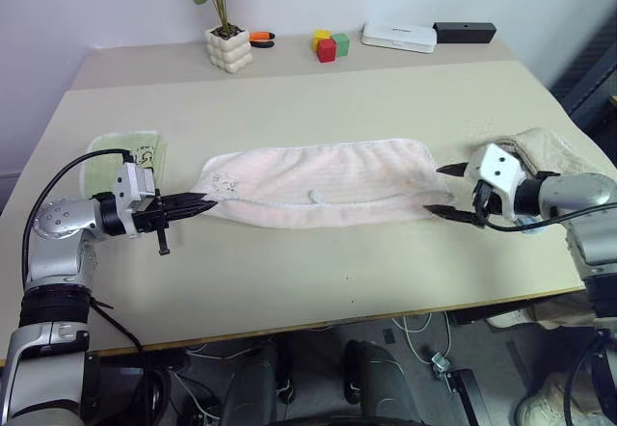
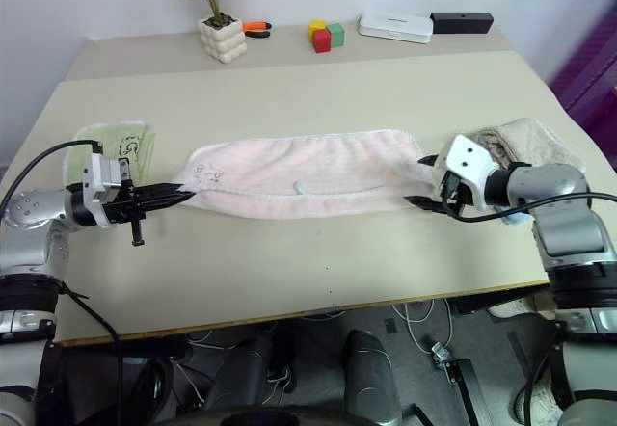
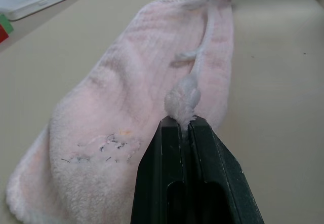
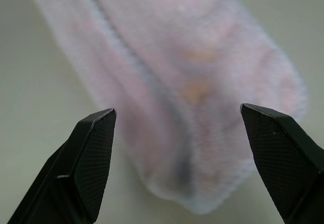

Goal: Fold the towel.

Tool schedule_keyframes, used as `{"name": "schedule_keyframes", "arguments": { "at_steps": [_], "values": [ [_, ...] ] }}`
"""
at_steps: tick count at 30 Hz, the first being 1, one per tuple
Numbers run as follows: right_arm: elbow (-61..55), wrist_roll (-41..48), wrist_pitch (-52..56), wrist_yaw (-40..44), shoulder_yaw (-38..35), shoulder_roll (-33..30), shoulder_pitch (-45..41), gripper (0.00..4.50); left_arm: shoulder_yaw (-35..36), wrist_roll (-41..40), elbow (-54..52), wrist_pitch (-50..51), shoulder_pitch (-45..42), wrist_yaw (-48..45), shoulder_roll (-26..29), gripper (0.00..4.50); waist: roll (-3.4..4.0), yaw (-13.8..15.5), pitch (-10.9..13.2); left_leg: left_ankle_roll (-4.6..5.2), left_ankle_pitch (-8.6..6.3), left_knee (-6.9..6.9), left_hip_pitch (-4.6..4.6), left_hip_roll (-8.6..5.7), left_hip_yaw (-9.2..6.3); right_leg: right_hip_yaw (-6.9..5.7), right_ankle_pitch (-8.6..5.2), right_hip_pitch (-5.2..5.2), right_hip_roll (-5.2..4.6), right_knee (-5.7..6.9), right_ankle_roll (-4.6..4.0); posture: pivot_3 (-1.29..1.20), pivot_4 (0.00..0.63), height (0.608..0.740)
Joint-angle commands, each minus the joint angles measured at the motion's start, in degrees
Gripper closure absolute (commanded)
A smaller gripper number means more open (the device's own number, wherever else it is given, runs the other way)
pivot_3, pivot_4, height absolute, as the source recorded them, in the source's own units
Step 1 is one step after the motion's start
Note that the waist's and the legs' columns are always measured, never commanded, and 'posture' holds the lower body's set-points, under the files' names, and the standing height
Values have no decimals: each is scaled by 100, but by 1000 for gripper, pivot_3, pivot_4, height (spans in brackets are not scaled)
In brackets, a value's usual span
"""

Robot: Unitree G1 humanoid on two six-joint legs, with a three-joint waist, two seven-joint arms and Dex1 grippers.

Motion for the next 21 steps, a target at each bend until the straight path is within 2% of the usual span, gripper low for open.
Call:
{"name": "schedule_keyframes", "arguments": {
  "at_steps": [1,2,6,10,11,16,21],
  "values": [
    [278,-146,12,355,189,-100,-436,505,41,-92,-234,-67,42,44,22,4500,0,-6,0,0,0,0,0,0,0,0,0,0,0,-1,0,0,150,740],
    [370,-156,87,431,246,-76,-511,505,43,-97,-264,-70,69,53,17,4500,0,-7,0,0,0,1,0,0,0,0,0,0,0,0,0,0,150,740],
    [668,-144,352,660,375,-16,-729,2213,74,-127,-420,-74,238,98,16,4500,0,2,0,0,0,0,0,1,-1,0,0,-2,-1,0,-1,0,150,740],
    [916,-348,289,757,499,-66,-838,4276,97,-116,-511,-126,386,136,43,4500,1,5,0,-1,-1,0,0,1,0,-1,0,-2,-2,0,-1,0,150,740],
    [949,-327,272,788,472,-44,-873,4479,99,-114,-529,-129,407,148,46,4500,1,6,0,-1,-1,0,0,1,-1,-1,1,-2,-2,0,-1,0,150,740],
    [697,8,671,1479,396,-258,-877,4479,136,-84,-563,-162,564,87,183,4500,1,9,0,-2,-1,0,0,1,0,-1,1,-4,-4,0,-2,0,150,740],
    [-120,623,1606,2061,137,-727,-330,4479,188,-97,-435,-306,689,-94,432,4500,2,87,0,-3,-3,-1,-1,2,-2,-2,2,-8,-7,0,-4,0,150,740]
  ]
}}
